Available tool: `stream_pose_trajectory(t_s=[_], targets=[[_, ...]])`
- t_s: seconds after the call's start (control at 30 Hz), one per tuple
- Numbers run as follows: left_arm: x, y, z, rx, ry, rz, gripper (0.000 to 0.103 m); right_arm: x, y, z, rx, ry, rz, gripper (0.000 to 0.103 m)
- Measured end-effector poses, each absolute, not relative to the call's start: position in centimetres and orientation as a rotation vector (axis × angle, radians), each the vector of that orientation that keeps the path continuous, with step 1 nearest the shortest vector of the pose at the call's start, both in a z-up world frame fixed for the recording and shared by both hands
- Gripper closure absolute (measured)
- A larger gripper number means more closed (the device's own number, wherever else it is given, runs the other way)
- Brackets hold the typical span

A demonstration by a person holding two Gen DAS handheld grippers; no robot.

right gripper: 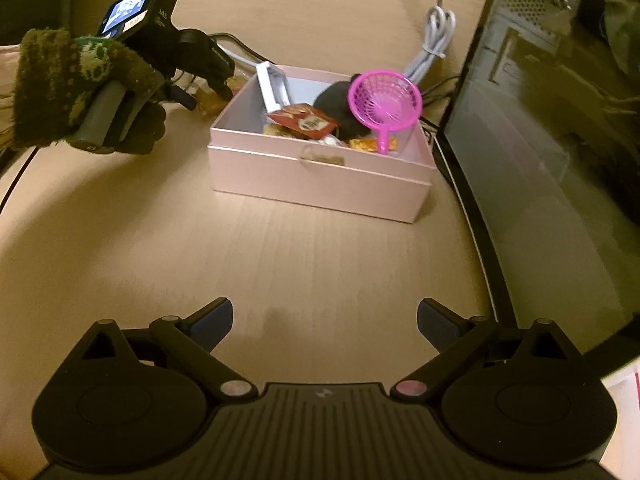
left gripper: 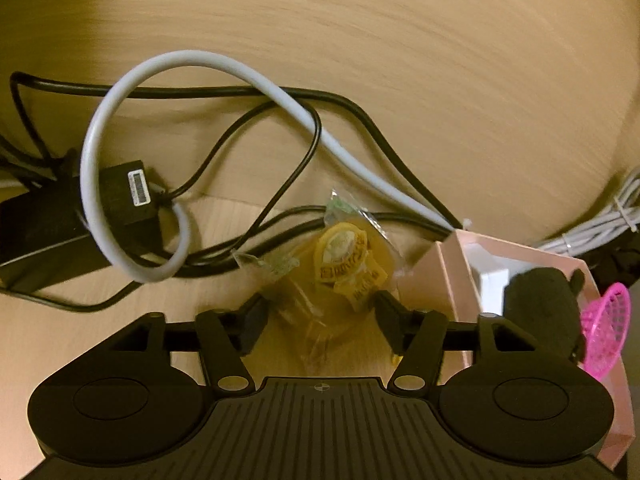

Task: Organize objects
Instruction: 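Grasp the packaged bread bun beside the box with the left tool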

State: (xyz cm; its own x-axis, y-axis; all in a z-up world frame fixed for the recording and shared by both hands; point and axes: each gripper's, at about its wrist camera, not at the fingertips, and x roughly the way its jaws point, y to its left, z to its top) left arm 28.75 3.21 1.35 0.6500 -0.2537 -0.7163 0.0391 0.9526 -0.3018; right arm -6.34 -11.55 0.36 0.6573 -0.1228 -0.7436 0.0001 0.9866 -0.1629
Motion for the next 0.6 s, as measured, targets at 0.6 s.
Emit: stream_pose_trajectory(t_s=[0.6], targets=[[19.3,7.8,3.4,-0.298,0.828,-0.229,0.065,-5.2,-10.6,0.7,-0.203,0.818,-0.019,0.004]])
